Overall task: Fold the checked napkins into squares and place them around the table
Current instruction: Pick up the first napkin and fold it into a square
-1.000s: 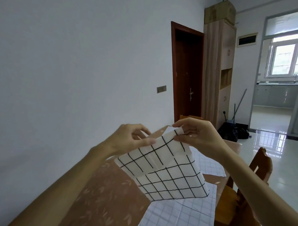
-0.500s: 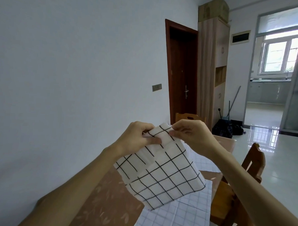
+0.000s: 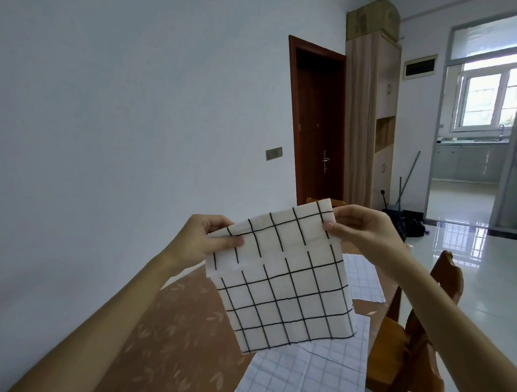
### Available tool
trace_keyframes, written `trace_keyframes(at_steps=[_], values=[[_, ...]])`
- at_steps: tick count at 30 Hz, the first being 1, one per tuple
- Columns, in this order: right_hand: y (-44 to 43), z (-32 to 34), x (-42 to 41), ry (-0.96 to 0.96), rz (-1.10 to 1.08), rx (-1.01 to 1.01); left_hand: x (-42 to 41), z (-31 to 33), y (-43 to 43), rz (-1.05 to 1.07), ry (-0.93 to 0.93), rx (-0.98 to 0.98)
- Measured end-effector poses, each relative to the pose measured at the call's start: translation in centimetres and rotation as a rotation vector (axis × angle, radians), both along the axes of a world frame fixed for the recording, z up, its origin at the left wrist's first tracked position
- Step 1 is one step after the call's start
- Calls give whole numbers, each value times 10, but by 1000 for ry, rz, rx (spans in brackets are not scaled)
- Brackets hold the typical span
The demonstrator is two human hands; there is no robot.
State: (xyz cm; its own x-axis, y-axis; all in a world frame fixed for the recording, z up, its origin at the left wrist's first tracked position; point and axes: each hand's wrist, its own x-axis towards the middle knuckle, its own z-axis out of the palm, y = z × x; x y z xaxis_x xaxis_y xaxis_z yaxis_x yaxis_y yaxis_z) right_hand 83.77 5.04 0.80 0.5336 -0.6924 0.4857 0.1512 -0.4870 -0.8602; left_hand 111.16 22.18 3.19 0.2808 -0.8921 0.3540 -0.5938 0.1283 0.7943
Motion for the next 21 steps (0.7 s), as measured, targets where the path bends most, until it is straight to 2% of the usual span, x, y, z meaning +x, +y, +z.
trace_keyframes(at_steps=[3, 5, 8, 12, 14, 18, 21], values=[[3, -1, 0, 158, 158, 23, 0, 4, 0, -5, 22, -29], [7, -2, 2, 173, 207, 43, -1, 7, -1, 14, 44, -77], [11, -2, 6, 89, 117, -7, -1, 4, -2, 58, 108, -127], [7, 3, 5, -33, 1, -30, -2, -19, -2, 11, 315, 33], [7, 6, 3, -51, 4, 9, -2, -28, -4, 30, 341, 82], [6, 7, -3, -18, 25, 52, -9, -29, -13, 67, 389, -2], [3, 1, -8, 102, 59, 69, -16, -21, -17, 55, 422, -111]])
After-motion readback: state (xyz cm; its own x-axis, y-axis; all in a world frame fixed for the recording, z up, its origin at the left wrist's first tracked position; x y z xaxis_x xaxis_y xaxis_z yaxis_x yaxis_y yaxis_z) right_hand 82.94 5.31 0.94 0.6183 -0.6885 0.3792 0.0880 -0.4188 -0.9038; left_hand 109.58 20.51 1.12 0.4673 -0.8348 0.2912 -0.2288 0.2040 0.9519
